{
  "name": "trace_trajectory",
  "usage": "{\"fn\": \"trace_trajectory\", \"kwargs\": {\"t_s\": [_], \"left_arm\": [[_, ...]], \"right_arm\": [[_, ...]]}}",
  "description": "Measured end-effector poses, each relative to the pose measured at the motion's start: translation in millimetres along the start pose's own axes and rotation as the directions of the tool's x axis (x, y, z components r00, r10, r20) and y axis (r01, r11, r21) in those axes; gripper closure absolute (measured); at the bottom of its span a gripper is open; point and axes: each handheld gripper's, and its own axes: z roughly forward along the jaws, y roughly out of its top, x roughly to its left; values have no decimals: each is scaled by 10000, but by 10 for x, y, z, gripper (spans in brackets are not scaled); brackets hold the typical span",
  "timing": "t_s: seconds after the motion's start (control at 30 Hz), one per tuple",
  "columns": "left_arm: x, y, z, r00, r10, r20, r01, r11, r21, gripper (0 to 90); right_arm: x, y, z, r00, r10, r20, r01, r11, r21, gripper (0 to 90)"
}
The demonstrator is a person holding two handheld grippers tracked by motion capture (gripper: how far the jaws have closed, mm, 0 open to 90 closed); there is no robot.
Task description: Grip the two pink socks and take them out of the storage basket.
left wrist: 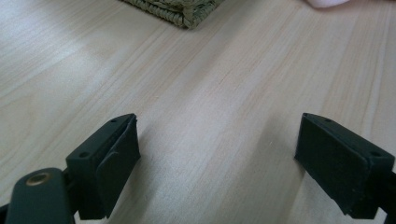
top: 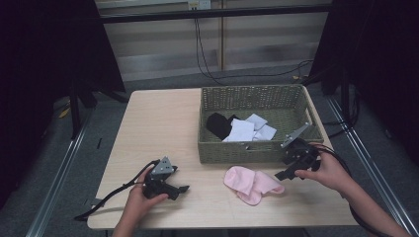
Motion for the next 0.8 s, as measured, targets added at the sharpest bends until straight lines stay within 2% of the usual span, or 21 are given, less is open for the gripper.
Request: {"fn": "trace_trajectory", "kwargs": {"t_s": [0.43, 0.8], "left_arm": [[0, 0, 0, 10000, 2, 0, -2, 10000, -2, 129], [0, 0, 0, 10000, 8, -1, -8, 10000, -2, 129]], "right_arm": [[-47, -254, 87, 9983, 483, 337, -471, 9982, -369, 260], [-135, -486, 144, 9916, 1251, 325, -1215, 9878, -977, 260]]}}
